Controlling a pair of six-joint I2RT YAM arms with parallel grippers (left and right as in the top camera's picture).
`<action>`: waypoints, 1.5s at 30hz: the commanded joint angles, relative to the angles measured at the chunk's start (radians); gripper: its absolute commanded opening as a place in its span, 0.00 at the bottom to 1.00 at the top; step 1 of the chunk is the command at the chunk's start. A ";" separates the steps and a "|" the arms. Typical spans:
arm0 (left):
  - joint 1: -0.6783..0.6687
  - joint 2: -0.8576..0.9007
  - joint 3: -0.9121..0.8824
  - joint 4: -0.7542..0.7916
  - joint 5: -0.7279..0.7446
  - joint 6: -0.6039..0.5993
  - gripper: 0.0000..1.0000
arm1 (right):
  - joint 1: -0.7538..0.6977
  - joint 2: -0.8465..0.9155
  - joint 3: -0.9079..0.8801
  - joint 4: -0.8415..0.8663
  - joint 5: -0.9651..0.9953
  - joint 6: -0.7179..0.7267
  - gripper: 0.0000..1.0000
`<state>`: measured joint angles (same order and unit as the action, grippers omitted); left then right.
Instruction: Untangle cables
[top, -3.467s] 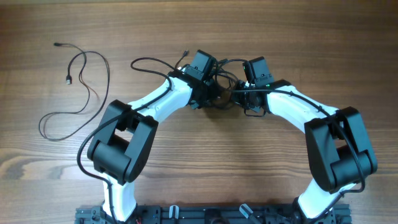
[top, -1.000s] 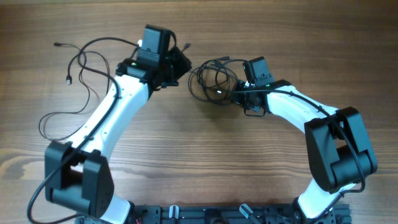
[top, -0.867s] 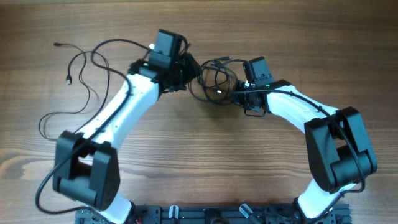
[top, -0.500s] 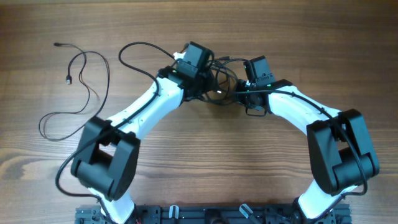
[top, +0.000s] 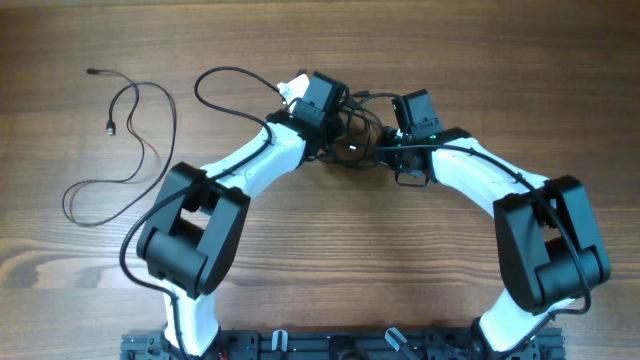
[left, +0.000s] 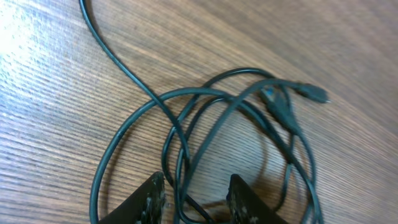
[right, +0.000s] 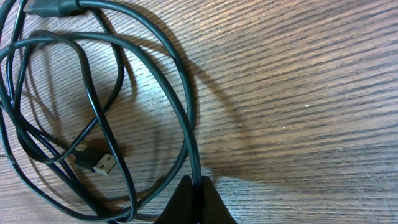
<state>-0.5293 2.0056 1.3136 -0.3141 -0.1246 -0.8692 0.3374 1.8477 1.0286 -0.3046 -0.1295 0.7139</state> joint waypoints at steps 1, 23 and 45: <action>0.004 0.048 -0.005 -0.002 -0.032 -0.035 0.35 | -0.004 -0.021 -0.008 0.005 0.018 0.004 0.04; -0.014 0.066 0.060 -0.027 0.171 -0.142 0.26 | -0.004 -0.021 -0.008 0.005 0.018 0.004 0.04; 0.043 0.113 0.069 -0.037 0.109 -0.161 0.41 | -0.004 -0.021 -0.008 0.005 0.017 0.004 0.05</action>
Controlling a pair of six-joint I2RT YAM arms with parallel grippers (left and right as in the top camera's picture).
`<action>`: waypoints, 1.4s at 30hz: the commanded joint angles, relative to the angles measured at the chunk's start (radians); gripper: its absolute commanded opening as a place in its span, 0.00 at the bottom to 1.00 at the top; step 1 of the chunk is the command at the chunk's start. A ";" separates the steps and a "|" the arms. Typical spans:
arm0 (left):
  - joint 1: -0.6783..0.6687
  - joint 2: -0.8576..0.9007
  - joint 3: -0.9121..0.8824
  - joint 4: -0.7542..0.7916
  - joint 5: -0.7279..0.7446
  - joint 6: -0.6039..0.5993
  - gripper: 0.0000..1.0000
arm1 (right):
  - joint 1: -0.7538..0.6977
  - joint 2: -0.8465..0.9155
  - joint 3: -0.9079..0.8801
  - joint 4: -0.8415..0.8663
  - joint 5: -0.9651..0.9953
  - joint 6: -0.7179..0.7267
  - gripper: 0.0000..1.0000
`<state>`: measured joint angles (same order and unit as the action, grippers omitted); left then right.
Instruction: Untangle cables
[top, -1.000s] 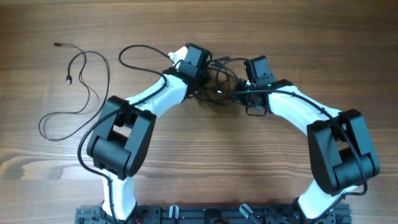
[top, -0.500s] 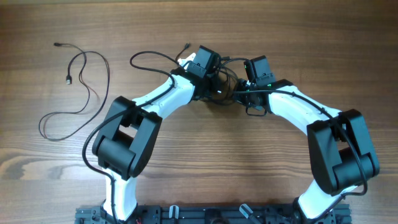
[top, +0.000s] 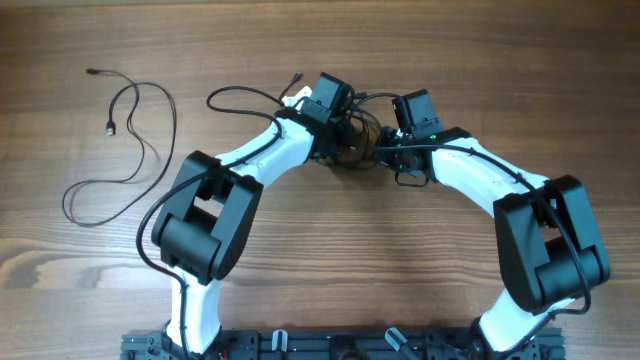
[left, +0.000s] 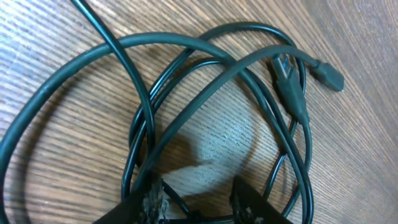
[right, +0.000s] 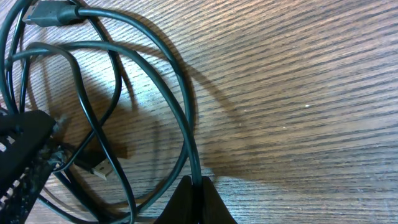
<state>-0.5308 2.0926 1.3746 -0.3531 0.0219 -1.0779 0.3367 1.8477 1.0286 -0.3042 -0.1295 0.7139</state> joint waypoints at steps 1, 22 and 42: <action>0.053 0.016 0.019 0.002 -0.035 0.079 0.41 | -0.003 -0.021 -0.008 0.005 0.017 0.003 0.04; 0.064 -0.019 0.082 -0.074 0.257 1.229 0.58 | -0.003 -0.021 -0.008 0.004 0.002 0.031 0.04; 0.063 0.057 0.082 -0.016 0.345 1.385 0.46 | -0.003 -0.021 -0.008 0.002 0.003 0.029 0.04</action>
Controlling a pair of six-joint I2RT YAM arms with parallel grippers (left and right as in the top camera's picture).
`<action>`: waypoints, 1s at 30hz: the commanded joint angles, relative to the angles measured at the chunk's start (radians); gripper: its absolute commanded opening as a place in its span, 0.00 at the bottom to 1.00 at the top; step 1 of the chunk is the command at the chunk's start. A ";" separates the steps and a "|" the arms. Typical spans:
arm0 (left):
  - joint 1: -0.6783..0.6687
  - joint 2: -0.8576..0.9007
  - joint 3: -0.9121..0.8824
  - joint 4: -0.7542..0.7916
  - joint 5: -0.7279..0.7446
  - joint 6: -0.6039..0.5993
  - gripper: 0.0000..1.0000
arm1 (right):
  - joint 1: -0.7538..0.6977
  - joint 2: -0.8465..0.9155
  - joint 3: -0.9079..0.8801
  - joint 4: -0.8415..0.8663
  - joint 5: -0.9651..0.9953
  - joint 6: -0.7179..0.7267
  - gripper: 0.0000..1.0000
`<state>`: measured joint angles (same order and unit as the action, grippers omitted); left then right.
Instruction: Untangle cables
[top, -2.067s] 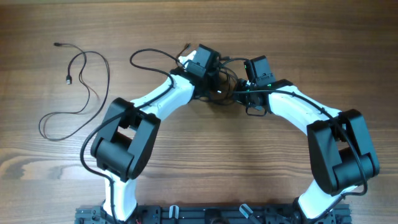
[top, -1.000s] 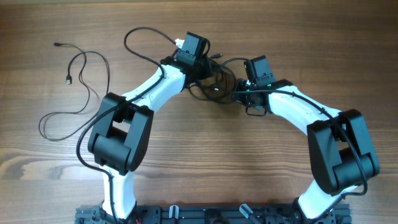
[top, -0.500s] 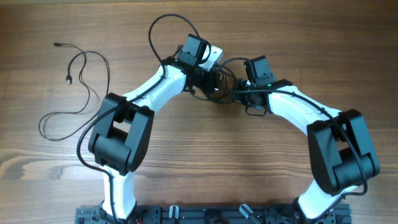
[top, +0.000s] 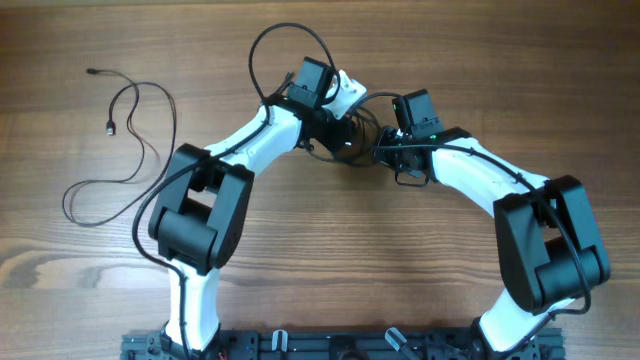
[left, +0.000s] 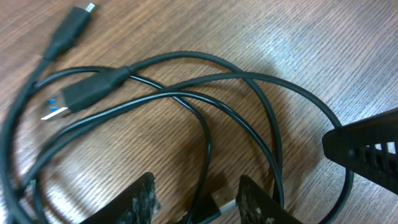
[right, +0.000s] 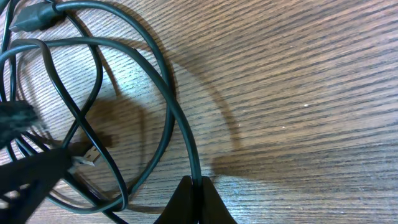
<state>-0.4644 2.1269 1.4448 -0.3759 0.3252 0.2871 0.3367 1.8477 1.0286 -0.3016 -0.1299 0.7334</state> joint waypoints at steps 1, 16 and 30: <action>-0.002 0.025 0.012 0.006 0.040 0.020 0.46 | -0.003 -0.021 -0.008 -0.002 0.003 0.010 0.04; 0.003 0.082 0.012 0.032 -0.013 0.016 0.13 | -0.003 -0.021 -0.008 -0.002 0.003 0.010 0.04; 0.034 -0.235 0.016 0.055 -0.183 -0.167 0.04 | -0.003 -0.021 -0.010 -0.010 0.060 0.006 0.04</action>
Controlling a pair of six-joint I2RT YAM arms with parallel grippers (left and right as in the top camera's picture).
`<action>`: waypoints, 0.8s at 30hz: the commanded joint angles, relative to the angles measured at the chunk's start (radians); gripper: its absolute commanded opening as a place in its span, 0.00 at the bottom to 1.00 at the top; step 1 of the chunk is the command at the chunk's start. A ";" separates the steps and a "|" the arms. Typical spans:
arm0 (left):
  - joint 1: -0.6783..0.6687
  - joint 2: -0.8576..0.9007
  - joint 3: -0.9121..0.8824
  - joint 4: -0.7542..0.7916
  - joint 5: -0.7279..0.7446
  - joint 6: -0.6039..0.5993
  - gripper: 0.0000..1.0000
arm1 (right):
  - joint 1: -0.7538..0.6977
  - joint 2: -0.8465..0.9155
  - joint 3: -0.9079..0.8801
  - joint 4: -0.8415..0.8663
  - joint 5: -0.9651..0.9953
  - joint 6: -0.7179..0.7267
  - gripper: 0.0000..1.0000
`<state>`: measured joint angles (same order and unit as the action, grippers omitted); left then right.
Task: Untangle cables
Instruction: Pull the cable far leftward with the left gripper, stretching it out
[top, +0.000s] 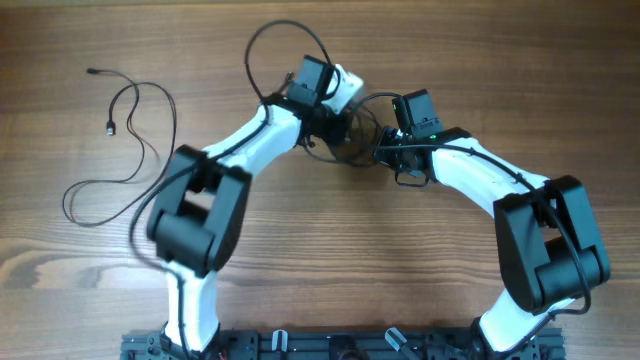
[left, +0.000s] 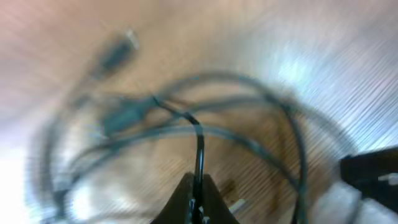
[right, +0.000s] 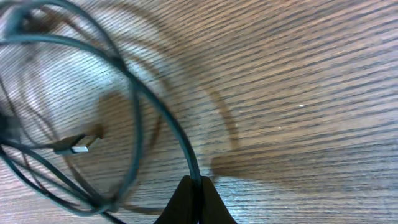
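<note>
A tangle of dark cables (top: 352, 128) lies at the table's centre back, with one loop (top: 288, 38) arching behind it. My left gripper (top: 330, 122) is over the tangle's left part; in the blurred left wrist view it (left: 197, 190) is shut on one dark strand (left: 199, 149). From the right, my right gripper (top: 383, 150) is shut on another strand (right: 183, 149), pinched at the fingertips (right: 198, 186). A silver USB plug (right: 78, 144) lies inside the loops.
A separate thin black cable (top: 130, 140) lies spread out at the far left of the wooden table (top: 330, 250). Both arms arch in from the front edge toward the tangle.
My left gripper, open over the tangle before, is now shut on a strand, and its view is motion-blurred. The loops have shifted a little. The right gripper keeps its grip in place.
The left gripper stood open over the tangle's left side, with a cable loop running off to the left. Then it was closer to the cables. Later its wrist had turned and the loop arched behind. Now it grips a strand. The right gripper held its strand throughout.
</note>
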<state>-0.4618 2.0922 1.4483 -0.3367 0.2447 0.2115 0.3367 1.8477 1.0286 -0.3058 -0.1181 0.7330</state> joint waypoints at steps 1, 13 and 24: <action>0.045 -0.253 0.013 0.016 -0.136 -0.121 0.04 | -0.003 -0.020 -0.010 -0.009 0.055 0.007 0.04; 0.455 -0.709 0.013 0.050 -0.198 -0.609 0.04 | -0.004 0.005 -0.010 -0.001 0.082 0.029 0.04; 0.935 -0.734 0.012 -0.018 -0.203 -0.822 0.04 | -0.013 0.005 -0.010 0.009 0.130 0.030 0.04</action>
<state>0.3534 1.3800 1.4460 -0.3641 0.1101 -0.5575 0.3492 1.8477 1.0290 -0.2871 -0.0952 0.7410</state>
